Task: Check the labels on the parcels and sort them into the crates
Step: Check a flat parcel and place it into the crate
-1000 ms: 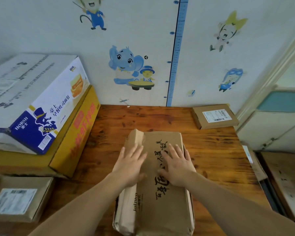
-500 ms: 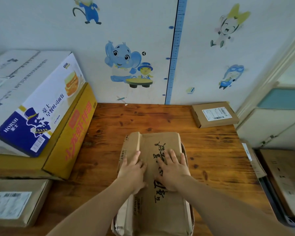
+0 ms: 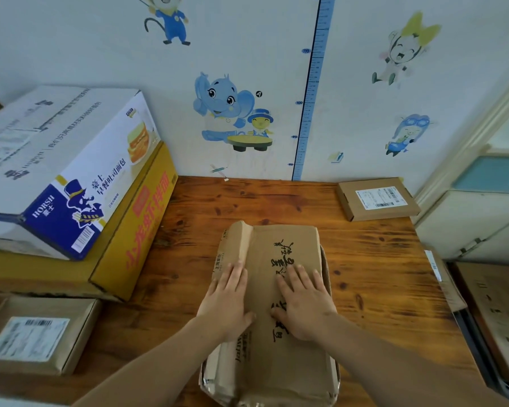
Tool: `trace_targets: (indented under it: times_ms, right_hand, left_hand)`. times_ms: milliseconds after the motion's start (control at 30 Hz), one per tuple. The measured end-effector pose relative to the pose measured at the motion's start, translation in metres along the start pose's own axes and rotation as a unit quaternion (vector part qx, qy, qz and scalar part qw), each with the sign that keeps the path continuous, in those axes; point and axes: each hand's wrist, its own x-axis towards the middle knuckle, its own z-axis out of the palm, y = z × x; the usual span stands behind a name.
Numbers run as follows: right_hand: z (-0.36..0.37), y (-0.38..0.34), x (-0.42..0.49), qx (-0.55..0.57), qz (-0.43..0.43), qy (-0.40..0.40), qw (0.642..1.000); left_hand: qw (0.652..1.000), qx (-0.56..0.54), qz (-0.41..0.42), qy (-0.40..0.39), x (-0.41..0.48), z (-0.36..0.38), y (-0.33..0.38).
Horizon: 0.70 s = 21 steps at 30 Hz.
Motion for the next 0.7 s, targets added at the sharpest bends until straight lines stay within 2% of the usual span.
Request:
trace_targets:
  times_ms: [367, 533, 700]
  right_hand:
    - [0.003, -0.002, 0.006, -0.025, 0.004, -0.011, 1.000]
    - [0.006, -0.001, -0.013, -0.019, -0.026, 0.037, 0.999]
    - [0.023, -0.011, -0.042, 0.011, -0.038, 0.016, 0.999]
  left_hand:
    - [1.000, 0.006, -0.015, -0.018, 0.007, 0.005, 0.009]
    - [0.999, -0.030, -0.007, -0.010, -0.019, -0.003, 0.004]
    - [0.999, -0.032, -0.008, -0.024, -0.054, 0.008, 0.006]
